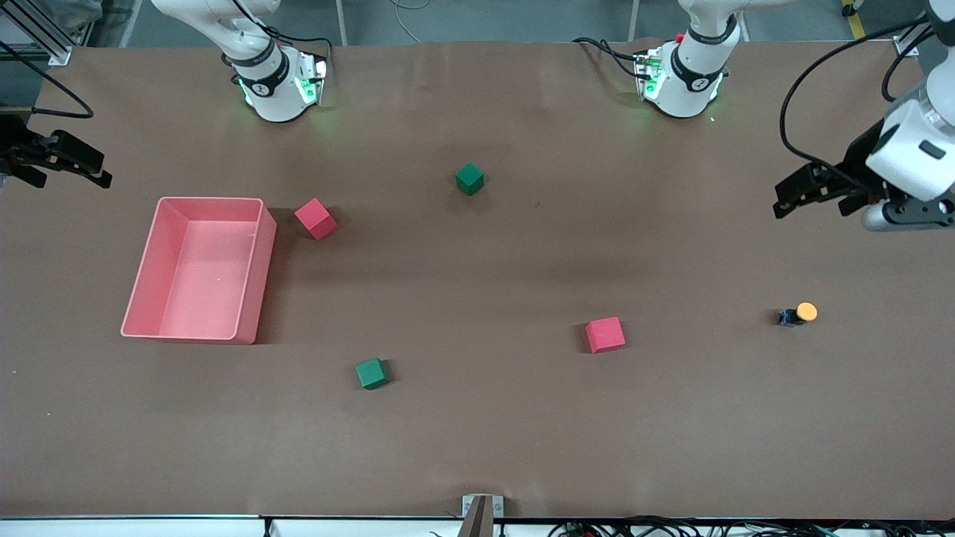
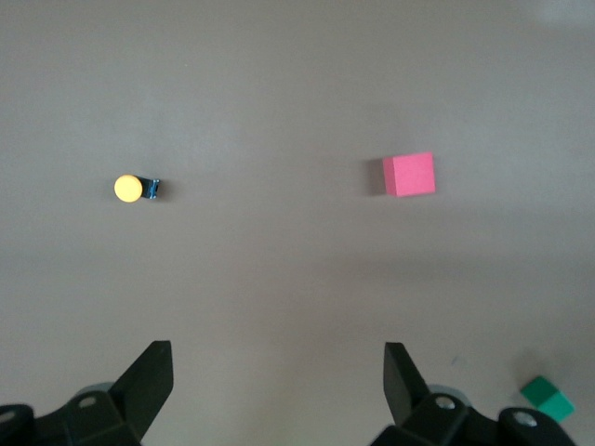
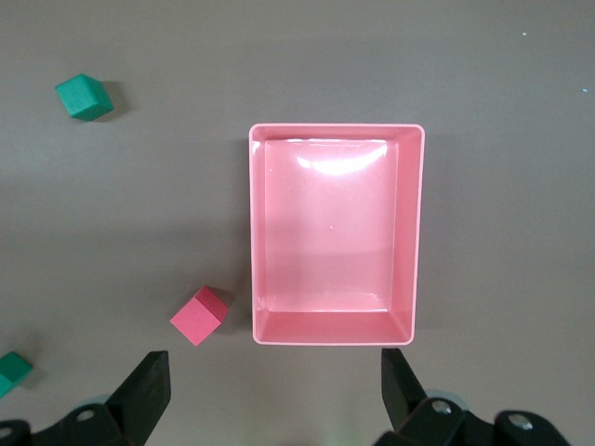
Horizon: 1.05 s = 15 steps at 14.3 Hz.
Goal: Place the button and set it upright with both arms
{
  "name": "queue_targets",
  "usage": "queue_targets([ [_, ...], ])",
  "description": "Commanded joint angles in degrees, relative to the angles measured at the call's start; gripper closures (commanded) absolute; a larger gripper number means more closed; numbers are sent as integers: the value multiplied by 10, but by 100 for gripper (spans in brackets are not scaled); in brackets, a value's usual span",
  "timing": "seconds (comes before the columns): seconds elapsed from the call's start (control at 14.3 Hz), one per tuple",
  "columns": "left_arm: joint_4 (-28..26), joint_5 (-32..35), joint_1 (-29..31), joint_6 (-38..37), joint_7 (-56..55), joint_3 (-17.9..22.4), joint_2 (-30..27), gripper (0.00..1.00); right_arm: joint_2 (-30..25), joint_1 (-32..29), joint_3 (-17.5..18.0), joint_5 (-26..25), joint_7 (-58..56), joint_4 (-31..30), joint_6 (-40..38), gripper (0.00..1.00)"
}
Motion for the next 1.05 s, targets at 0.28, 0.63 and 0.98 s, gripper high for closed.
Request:
queue_targets([
  [0.28, -7, 12, -7, -33, 39, 11, -28, 0, -3, -2, 1, 7, -38, -2, 8, 0],
  [0.63, -7, 33, -11, -32, 39, 17, -40, 0, 0, -2, 1, 8, -38, -2, 12, 0],
  [0.98, -7, 36, -12, -33, 37, 16, -42, 0, -1, -10, -2, 8, -64, -2, 6, 0],
])
